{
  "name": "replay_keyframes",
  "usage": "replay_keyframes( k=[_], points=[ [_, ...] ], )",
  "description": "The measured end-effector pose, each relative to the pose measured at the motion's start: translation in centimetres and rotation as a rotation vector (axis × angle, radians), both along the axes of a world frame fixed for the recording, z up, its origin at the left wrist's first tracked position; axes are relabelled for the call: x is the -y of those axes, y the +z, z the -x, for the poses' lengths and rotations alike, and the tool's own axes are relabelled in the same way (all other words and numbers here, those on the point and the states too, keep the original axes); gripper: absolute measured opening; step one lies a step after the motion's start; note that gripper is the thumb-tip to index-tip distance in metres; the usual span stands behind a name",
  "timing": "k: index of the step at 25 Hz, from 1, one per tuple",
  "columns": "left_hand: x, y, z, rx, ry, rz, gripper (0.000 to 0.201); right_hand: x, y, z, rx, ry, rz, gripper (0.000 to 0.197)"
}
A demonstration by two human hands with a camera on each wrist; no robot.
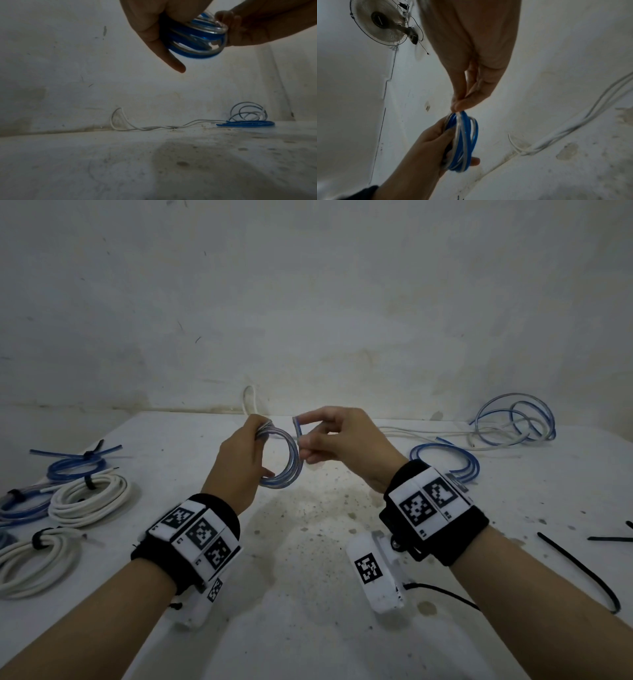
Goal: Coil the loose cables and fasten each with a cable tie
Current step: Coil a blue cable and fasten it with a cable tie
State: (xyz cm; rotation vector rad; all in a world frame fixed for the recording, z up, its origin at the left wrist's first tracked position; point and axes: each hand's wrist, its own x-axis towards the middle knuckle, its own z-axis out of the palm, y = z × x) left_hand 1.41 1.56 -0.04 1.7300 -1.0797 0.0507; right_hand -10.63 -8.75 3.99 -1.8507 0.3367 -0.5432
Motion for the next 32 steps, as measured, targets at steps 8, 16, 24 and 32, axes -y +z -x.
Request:
replay_keyframes(
  k=[8, 16, 24, 32],
  points=[
    [0.0, 0.5, -0.1, 0.096, -0.066, -0.042, 0.02, 0.2, -0.1, -0.9, 0.059, -0.208, 0.113, 0.017],
    [-0.2, 0.0, 0.5, 0.032, -0.013, -0.04, 0.039, -2.2, -0.6, -0.7, -0.07, -0.169, 0.54, 0.023],
    [0.3, 0.5, 1.8, -0.395, -0.122, 0.068, 0.03, -1.1, -3.3, -1.8, 0.028, -0.299, 0.845, 0.028],
    [1.4, 2.3, 3.3, -0.824, -0.163, 0.127, 0.03, -0.1, -3.4, -0.9, 0.406, -0.413, 1.086, 0.028]
  ],
)
